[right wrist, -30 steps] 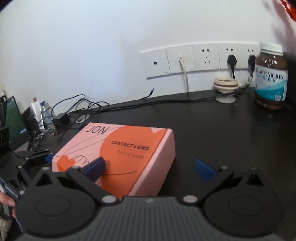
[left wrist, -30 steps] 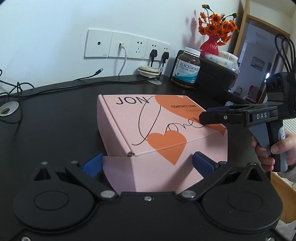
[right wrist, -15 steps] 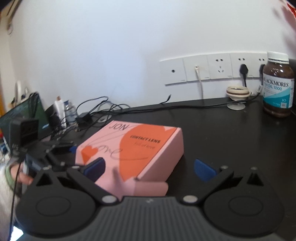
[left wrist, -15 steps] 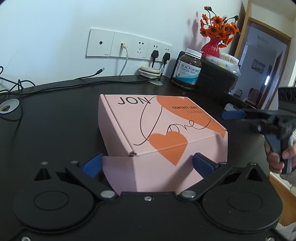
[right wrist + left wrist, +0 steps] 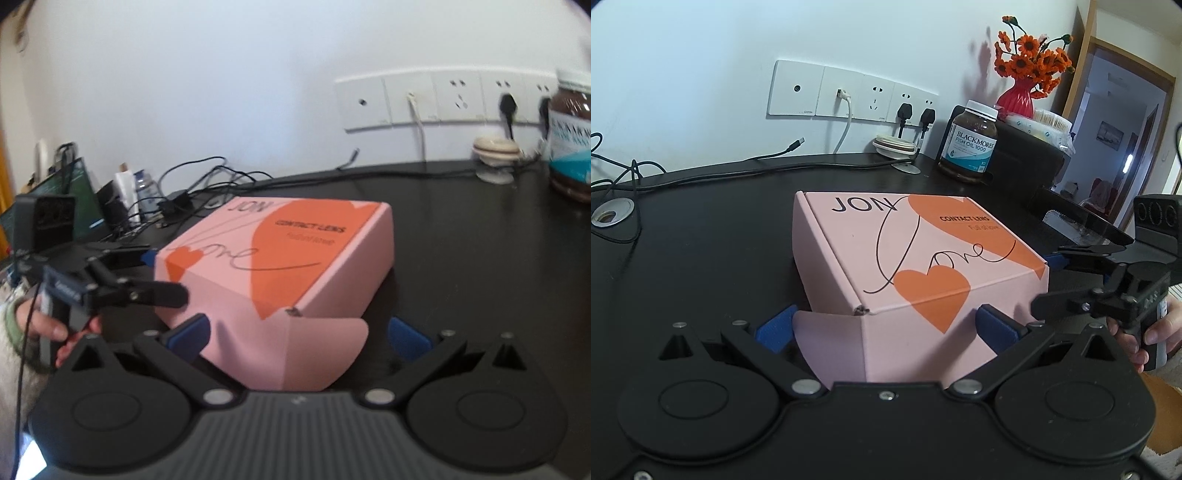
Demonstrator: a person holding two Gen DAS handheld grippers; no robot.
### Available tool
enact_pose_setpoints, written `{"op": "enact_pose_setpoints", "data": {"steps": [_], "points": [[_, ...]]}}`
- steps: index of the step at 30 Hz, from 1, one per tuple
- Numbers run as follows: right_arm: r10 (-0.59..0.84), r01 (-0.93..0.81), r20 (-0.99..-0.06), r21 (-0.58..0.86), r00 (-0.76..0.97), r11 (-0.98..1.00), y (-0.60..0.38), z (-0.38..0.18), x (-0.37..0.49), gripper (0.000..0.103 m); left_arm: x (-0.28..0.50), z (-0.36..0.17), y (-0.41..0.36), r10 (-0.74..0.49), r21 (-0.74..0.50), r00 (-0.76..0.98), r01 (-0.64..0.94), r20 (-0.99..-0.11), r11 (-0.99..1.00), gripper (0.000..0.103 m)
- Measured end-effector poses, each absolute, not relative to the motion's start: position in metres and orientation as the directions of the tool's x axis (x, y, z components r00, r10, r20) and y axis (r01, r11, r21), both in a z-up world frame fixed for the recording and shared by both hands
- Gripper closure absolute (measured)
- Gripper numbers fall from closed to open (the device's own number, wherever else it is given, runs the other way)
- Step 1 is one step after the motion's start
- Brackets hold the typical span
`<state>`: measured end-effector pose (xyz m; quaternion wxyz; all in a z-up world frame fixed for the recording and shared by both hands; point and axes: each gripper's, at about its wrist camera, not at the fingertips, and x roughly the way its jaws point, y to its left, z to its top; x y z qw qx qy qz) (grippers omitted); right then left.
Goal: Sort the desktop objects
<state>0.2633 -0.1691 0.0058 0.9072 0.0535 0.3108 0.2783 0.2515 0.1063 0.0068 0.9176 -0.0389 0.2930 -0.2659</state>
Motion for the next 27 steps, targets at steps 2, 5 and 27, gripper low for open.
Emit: {"op": "enact_pose_setpoints", "data": {"steps": [2, 5, 27], "points": [[0.530, -0.442, -0.538, 0.296, 0.655, 0.847, -0.172, 0.004, 0.267, 0.001, 0.251, 0.007, 0.106, -0.506, -0.225, 0.690, 0.460, -0.518, 0.859, 0.000], [0.532, -0.418, -0.532, 0.329, 0.659, 0.847, -0.177, 0.002, 0.269, 0.001, 0.251, 0.007, 0.103, -0.495, -0.211, 0.693, 0.458, -0.524, 0.864, 0.000], [0.418, -0.332, -0.532, 0.255, 0.736, 0.908, -0.176, 0.005, 0.262, 0.001, 0.254, 0.007, 0.083, -0.438, -0.164, 0.731, 0.418, -0.523, 0.894, 0.000]]}}
